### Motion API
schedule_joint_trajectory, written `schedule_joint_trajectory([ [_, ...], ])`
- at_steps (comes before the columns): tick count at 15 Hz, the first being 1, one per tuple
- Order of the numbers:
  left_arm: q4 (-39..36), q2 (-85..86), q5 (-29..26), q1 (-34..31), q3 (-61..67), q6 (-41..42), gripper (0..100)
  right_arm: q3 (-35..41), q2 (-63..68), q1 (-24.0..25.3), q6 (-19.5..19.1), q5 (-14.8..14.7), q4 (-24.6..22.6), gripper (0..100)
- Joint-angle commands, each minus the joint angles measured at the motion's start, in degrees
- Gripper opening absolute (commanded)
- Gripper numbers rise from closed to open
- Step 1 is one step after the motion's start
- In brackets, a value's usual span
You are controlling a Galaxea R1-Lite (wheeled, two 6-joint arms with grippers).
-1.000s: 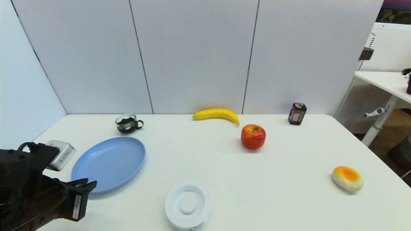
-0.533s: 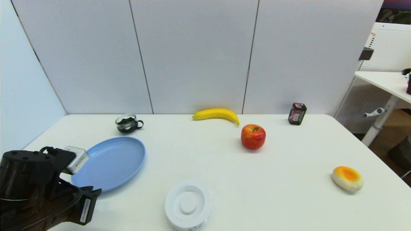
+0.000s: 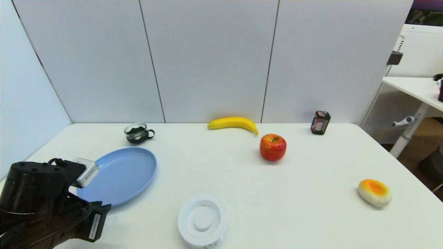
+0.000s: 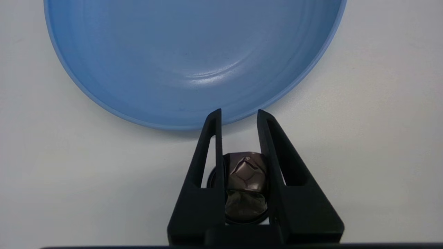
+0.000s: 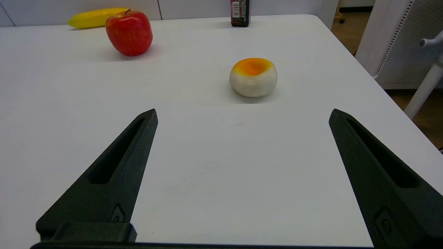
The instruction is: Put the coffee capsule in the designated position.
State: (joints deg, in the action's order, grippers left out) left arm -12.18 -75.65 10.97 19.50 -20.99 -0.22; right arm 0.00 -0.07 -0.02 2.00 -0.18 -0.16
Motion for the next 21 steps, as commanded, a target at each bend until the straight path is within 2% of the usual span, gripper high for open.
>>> schedule_joint_trajectory([
  [1,-0.13,-0.19,0.1,0.01,-0.01,-0.04,0,0.0,0.07,-0.06,0.02,0.01,-0.02,100],
  [10,-0.3,-0.28,0.1,0.09,-0.19,-0.04,0,0.0,0.07,0.02,0.02,0.01,-0.02,100],
  [11,-1.18,-0.37,0.1,0.09,-0.1,-0.04,100,0.0,0.07,-0.06,0.02,0.01,-0.11,100],
  [21,-1.36,0.07,0.19,0.09,-5.73,0.4,100,0.0,0.07,0.02,0.02,0.01,-0.02,100],
])
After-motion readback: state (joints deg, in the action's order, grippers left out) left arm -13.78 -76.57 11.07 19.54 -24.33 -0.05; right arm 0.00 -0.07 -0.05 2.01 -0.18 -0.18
